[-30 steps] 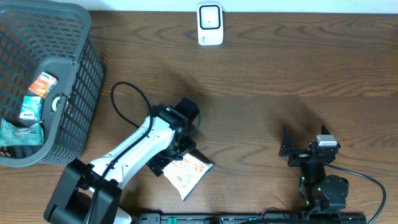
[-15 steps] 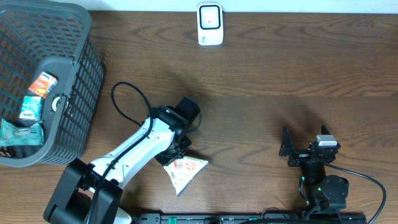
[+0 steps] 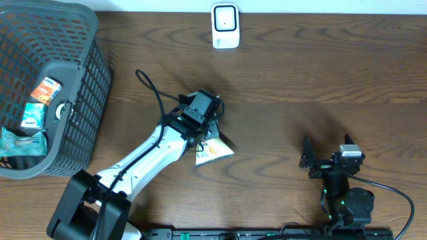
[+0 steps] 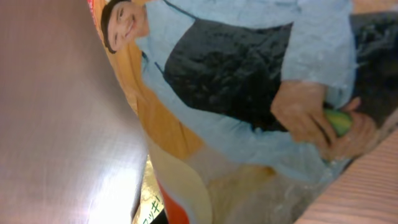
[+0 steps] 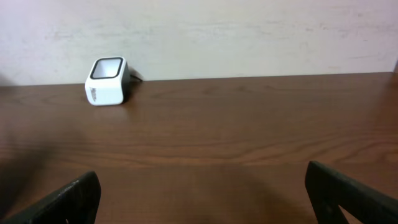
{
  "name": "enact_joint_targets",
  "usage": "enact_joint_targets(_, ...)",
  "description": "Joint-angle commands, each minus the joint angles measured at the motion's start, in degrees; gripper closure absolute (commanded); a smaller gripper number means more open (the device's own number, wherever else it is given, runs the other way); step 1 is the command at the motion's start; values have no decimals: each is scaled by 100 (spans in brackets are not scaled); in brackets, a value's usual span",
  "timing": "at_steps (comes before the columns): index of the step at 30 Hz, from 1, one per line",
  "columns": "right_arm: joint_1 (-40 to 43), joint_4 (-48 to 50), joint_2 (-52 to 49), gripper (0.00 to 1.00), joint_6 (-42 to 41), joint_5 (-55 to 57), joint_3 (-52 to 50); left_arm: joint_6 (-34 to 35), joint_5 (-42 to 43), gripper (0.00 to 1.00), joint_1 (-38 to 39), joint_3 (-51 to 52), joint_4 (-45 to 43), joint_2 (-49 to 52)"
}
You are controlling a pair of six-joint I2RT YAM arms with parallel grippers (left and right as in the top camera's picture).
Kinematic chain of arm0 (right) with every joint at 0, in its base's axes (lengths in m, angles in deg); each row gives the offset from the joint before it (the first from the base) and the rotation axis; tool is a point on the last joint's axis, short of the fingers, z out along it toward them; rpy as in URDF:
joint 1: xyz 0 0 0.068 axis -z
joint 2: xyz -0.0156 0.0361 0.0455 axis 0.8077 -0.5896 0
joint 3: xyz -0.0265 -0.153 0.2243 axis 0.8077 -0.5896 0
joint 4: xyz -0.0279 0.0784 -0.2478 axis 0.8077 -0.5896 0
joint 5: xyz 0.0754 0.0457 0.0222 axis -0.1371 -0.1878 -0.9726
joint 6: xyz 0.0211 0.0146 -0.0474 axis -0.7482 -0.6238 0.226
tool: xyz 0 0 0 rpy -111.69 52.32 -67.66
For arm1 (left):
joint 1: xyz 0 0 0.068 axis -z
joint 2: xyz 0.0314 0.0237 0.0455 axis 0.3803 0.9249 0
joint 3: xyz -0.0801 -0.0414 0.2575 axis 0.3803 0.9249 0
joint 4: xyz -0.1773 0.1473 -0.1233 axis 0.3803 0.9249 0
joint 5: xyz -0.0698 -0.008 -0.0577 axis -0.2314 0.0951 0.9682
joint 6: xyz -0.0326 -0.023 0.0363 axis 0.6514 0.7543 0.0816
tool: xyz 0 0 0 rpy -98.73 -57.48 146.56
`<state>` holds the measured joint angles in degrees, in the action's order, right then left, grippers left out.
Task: Scan the item barcode
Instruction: 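Carry the yellow snack bag forward toward the white scanner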
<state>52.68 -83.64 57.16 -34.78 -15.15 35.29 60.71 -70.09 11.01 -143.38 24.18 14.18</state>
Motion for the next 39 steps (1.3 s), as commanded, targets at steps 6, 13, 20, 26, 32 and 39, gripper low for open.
enact_joint_targets(6, 46, -26, -2, 1, -57, 46, -7, -1405, -505, 93, -632, -732, -964, 20)
enact_joint_targets(13, 46, -28, -2, 1, -57, 46, -7, -1434, -308, 44, -789, -756, -1764, 4)
enact_joint_targets(20, 46, -26, -2, 1, -57, 46, -7, -1429, 216, 36, -789, -756, -1659, -234)
enact_joint_targets(26, 46, -26, -2, 1, -57, 46, -7, -1429, 544, 36, -789, -756, -1169, -723)
enact_joint_targets(32, 46, -26, -2, 1, -57, 46, -7, -1342, 623, 36, -789, -756, -496, -1036)
enact_joint_targets(39, 46, -26, -2, 1, -57, 46, -7, -1128, 619, 36, -791, -750, 271, -984)
